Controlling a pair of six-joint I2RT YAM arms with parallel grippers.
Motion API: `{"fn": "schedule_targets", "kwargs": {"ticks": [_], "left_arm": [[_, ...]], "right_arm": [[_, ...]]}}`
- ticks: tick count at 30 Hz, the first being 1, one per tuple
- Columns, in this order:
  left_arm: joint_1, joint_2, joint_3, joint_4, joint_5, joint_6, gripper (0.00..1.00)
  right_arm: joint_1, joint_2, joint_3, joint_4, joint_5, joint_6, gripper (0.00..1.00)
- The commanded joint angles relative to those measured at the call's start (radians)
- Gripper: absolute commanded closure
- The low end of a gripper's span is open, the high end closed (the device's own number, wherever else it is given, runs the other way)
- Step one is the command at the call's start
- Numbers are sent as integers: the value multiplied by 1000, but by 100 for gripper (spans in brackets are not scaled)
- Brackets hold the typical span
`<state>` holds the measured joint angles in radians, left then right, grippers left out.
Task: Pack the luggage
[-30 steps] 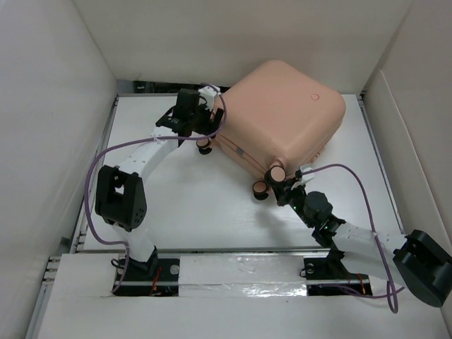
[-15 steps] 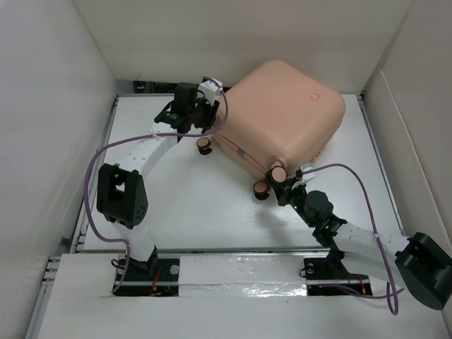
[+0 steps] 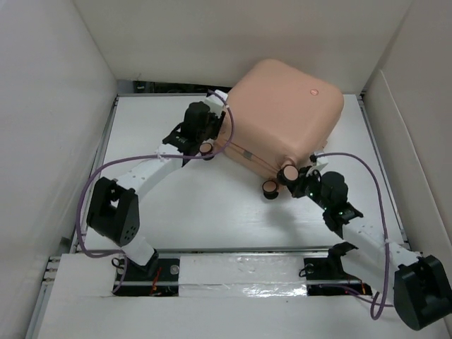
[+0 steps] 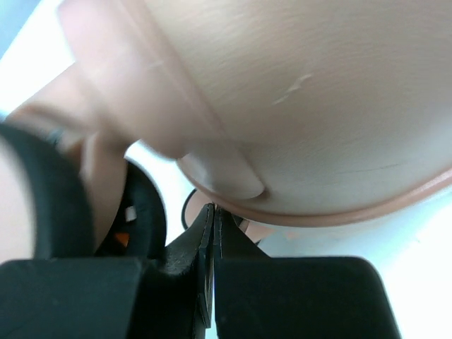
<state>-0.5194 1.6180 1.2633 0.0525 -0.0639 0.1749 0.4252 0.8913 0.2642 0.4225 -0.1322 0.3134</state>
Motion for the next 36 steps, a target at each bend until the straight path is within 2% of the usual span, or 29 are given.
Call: {"fn": "schedule_targets", "kwargs": {"ticks": [1, 3, 4, 5, 6, 10, 12, 14, 15, 16, 17, 18, 19, 20, 21, 23, 24, 27, 31, 36], "left_arm": [[-302, -61, -119, -122, 376, -299, 100], [-409, -78, -156, -64, 381, -391, 100], [-445, -93, -172, 23, 409, -444, 100], [-480, -96, -174, 52, 406, -469, 100], [-545, -98, -179, 82, 400, -497, 100], [-661, -75, -228, 376, 470, -644, 100], [-686, -58, -208, 386, 467, -657, 100], [-686, -102, -212, 380, 402, -644, 100], [-686, -131, -231, 371, 357, -637, 100], [-686, -197, -235, 330, 245, -612, 100], [-653, -231, -239, 307, 192, -600, 86], [-627, -260, -237, 279, 138, -591, 69], [-595, -304, -228, 218, 48, -583, 50], [-502, -320, -219, 190, 23, -575, 25], [-454, -328, -193, 158, 12, -563, 19], [-356, -326, -156, 48, -13, -537, 9], [-262, -323, -133, 20, 5, -522, 8], [-124, -294, -105, -104, 58, -462, 6], [-36, -255, -93, -150, 116, -387, 1], [-16, -155, 0, -192, 148, -307, 1]], "right_arm": [[-107, 8, 246, 119, -122, -83, 100], [-196, 30, 280, 110, -171, -82, 100], [-256, 46, 300, 108, -214, -73, 100], [-256, 52, 308, 111, -236, -63, 100], [-311, 57, 313, 117, -257, -56, 100], [-370, 77, 317, 116, -369, -25, 100], [-370, 68, 256, 122, -408, -13, 100], [-358, 8, 184, 137, -414, 16, 100], [-358, -14, 152, 140, -393, 29, 100], [-358, -35, 117, 93, -347, 17, 100], [-358, -61, 116, 49, -319, -2, 100], [-368, -107, 118, 3, -290, -17, 100], [-379, -129, 118, -52, -278, -34, 100], [-397, -146, 113, -62, -285, -33, 100], [-398, -173, 107, -60, -297, -31, 100], [-398, -178, 93, -37, -322, -22, 100], [-398, -175, 93, -37, -326, -23, 100], [-407, -143, 96, -16, -383, -31, 100], [-407, -132, 92, 4, -414, -30, 100], [-407, -147, 84, 5, -425, -33, 100]]}}
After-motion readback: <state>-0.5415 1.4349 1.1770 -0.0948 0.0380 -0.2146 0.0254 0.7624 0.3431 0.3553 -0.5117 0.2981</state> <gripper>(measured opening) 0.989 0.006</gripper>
